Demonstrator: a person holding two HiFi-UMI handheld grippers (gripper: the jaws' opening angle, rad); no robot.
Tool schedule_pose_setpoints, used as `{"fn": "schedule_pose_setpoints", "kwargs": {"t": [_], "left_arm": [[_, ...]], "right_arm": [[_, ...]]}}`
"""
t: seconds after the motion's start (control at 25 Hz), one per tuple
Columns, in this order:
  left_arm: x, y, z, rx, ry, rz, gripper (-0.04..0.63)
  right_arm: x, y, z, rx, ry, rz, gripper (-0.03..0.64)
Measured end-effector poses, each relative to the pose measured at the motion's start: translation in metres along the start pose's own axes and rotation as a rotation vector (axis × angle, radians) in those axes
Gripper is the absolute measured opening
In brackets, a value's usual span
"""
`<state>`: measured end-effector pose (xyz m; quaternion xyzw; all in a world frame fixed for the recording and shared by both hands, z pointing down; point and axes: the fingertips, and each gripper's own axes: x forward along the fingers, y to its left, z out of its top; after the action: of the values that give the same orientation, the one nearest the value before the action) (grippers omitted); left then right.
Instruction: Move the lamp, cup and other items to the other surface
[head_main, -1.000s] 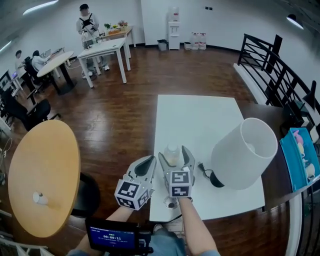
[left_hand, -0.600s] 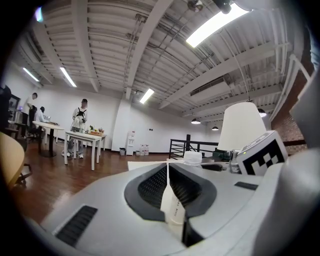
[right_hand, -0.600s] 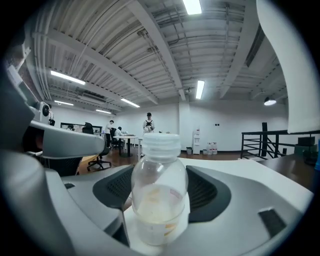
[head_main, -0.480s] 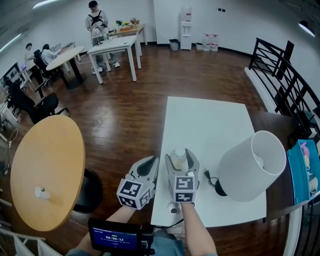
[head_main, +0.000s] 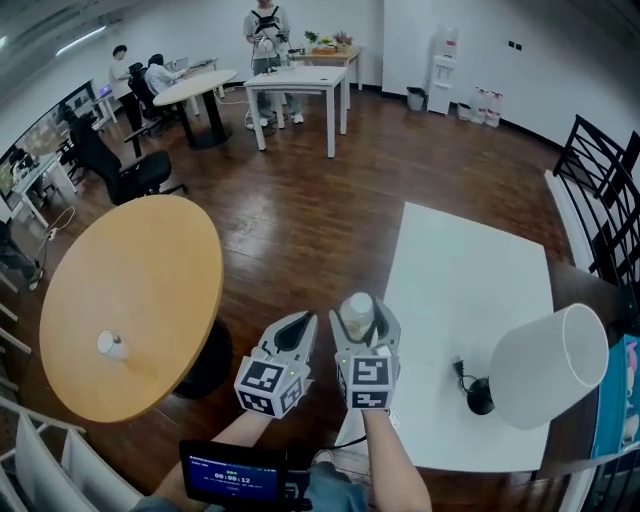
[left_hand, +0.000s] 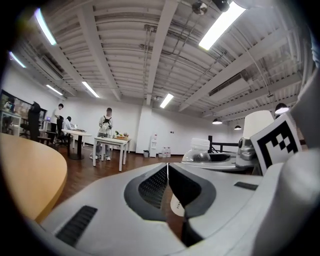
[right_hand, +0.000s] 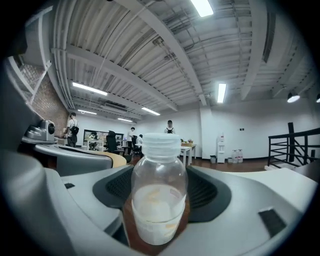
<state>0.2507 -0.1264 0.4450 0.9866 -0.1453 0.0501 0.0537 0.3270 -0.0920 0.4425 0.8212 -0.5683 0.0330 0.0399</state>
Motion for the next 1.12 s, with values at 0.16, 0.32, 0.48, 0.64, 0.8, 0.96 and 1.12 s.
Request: {"fn": "schedule_pose_setpoints", "kwargs": {"t": [0.16, 0.32, 0.48, 0.64, 0.8, 0.96, 1.12], "left_arm": [[-0.037, 0.051, 0.001, -0.023, -0.020, 0.098, 0.018], [-0.080, 0.102, -0.001, -0.033, -0.029, 0.186, 0.018], [-0.130, 0.158, -0.003, -0.041, -0.033, 0.275, 0.018], [-0.184, 0.217, -0.004, -0.059, -0.042, 0.376, 0.018], [-0.240, 0.274, -0.005, -0.072, -0.051, 0.477, 0.018], [-0.294, 0.327, -0.011, -0.078, -0.047, 0.577, 0.018], [-0.345, 0.368, -0.014, -0.084, -0.051, 0.658, 0.017]], "right_arm": [[0.020, 0.065, 0.005, -0.022, -0.005, 0.113, 0.304], [0.039, 0.137, 0.006, -0.038, -0.004, 0.215, 0.304], [0.059, 0.215, 0.012, -0.057, -0.008, 0.317, 0.304], [0.078, 0.297, 0.017, -0.071, -0.008, 0.422, 0.304], [0.098, 0.380, 0.017, -0.083, -0.002, 0.530, 0.304], [0.111, 0.463, 0.010, -0.097, 0.009, 0.644, 0.304], [0.114, 0.532, 0.000, -0.112, 0.023, 0.734, 0.304]]}}
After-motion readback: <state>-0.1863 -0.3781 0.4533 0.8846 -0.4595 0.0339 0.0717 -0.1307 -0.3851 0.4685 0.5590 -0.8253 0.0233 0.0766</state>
